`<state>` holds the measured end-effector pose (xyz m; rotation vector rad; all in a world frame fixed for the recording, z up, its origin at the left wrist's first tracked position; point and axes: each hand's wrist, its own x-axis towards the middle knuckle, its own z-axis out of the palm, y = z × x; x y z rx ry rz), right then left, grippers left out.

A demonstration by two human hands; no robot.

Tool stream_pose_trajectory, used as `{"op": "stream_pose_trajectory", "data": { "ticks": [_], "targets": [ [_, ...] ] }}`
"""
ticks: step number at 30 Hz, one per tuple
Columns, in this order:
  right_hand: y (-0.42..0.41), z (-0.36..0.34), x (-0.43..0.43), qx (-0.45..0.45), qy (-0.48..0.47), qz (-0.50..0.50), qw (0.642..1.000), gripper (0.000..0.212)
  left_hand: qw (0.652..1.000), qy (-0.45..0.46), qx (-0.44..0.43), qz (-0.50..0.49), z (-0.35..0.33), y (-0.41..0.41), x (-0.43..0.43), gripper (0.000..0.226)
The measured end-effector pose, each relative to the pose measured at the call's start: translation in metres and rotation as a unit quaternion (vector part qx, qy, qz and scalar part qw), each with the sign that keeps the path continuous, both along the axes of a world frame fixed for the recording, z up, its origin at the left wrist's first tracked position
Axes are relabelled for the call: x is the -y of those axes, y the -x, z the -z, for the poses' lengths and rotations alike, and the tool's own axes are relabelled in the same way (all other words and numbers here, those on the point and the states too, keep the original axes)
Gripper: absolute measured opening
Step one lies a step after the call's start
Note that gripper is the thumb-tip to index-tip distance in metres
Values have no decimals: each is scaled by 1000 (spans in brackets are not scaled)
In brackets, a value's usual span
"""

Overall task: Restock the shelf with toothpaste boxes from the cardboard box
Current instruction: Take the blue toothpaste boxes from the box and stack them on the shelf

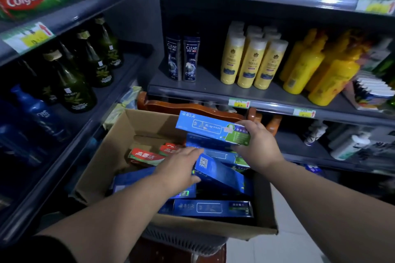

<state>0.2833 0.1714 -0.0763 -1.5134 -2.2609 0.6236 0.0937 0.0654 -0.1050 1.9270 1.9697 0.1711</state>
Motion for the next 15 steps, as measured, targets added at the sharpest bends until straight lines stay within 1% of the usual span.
{"op": "stream_pose_trajectory", "data": {
  "ticks": [3, 5, 6, 8, 9, 12, 13, 14, 15],
  "targets": [
    [-13, -2, 1, 4, 4, 17, 1000, 59, 999, 10, 28, -19, 2, -5, -7, 74],
    [-20, -5, 1, -1, 10, 27, 1000, 56, 995, 32, 87, -45, 0, -2, -6, 70],
    [-24, -7, 1, -11, 12, 33, 999, 56, 988, 44, 132, -67, -3, 1, -5, 66],
    [-30, -12, 2, -37, 16, 47, 998, 57, 962, 58, 231, -134, -12, 9, -1, 59],
    [-32, -15, 2, -46, 19, 52, 997, 57, 946, 57, 266, -176, -17, 14, 2, 54],
    [-34, -26, 3, -76, 40, 57, 995, 61, 884, 10, 374, -282, -37, 24, 13, 31],
    [-34, -29, 4, -87, 47, 55, 994, 61, 866, -14, 401, -299, -47, 24, 19, 21],
    [-34, -34, 6, -95, 50, 50, 993, 61, 855, -36, 409, -316, -55, 25, 26, 13],
    [-34, -38, 9, -100, 51, 42, 993, 62, 850, -55, 404, -334, -65, 25, 35, 11]
  ]
}}
